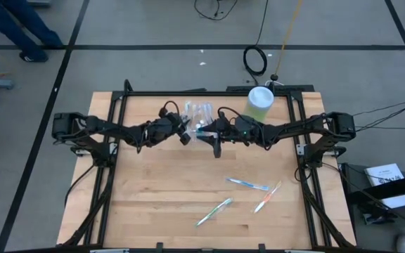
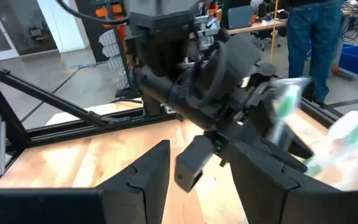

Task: Pick & Place toothbrushing station
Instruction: Put the green toothbrush into the transparent organizer, then put the orange toothbrush into the transparent organizer

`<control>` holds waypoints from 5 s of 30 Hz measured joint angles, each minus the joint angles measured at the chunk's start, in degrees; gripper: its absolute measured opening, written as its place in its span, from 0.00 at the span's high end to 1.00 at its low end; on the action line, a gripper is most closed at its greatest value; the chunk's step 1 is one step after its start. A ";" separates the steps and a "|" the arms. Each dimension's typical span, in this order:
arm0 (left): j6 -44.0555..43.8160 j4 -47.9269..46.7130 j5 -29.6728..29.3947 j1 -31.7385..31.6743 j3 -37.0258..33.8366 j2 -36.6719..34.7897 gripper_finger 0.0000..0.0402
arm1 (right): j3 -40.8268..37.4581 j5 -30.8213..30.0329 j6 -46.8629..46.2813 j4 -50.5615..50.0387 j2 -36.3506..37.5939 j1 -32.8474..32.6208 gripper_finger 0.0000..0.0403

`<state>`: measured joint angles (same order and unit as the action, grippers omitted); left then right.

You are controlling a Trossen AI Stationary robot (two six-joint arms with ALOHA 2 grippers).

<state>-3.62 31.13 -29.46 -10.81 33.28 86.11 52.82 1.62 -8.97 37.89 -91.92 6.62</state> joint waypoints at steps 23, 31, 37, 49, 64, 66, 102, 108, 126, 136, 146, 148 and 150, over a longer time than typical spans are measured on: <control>4.54 -0.23 -0.87 -0.58 0.00 -7.45 0.48 | 0.00 -0.01 0.87 -0.49 0.00 -0.16 0.62; 7.55 0.01 -1.00 -3.87 0.02 -8.50 0.48 | 0.00 -0.01 0.87 -0.46 0.00 -0.16 0.61; 3.57 -0.19 9.91 -7.21 0.02 -8.50 0.48 | 0.00 -0.01 0.87 -0.46 0.00 -0.13 0.61; 1.37 -6.48 8.70 -8.99 0.03 -8.01 0.48 | 0.00 -0.03 0.86 -0.45 0.00 -0.13 0.61; -0.82 -11.77 7.98 -6.55 0.04 -8.02 0.60 | 0.00 -0.01 0.85 -0.46 0.00 -0.13 0.61; -0.37 -11.50 7.47 -6.72 0.04 -8.02 0.67 | 0.00 -0.01 0.85 -0.46 0.00 -0.13 0.61; -2.44 -14.41 13.38 -9.42 0.04 -8.35 0.85 | 0.00 -0.01 0.85 -0.46 0.00 -0.13 0.61; 0.53 -16.86 13.10 -9.42 0.04 -8.35 0.65 | 0.00 -0.03 0.85 -0.46 0.00 -0.13 0.62; -4.20 -35.91 15.07 -9.42 -0.03 -14.26 0.45 | 0.02 -0.01 0.66 -1.41 0.00 -0.13 0.62; -7.64 -41.44 19.74 -9.12 -0.02 -27.75 0.44 | 0.02 1.68 0.58 -1.51 0.00 -4.90 0.62; -8.03 -47.43 20.55 -5.93 0.00 -31.03 0.44 | 0.06 -4.54 -7.17 -19.36 0.00 -17.45 0.62; -8.04 -47.40 20.47 -5.50 0.00 -30.43 0.44 | 0.04 -5.58 -14.89 -26.69 -0.04 -19.81 0.62; -7.62 -47.25 20.48 -5.13 0.00 -29.75 0.44 | 0.04 -5.75 -24.52 -33.06 -0.04 -22.15 0.62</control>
<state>-11.24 -16.12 -8.98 -15.94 33.28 56.35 52.86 -4.14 -33.49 4.83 -91.96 -15.53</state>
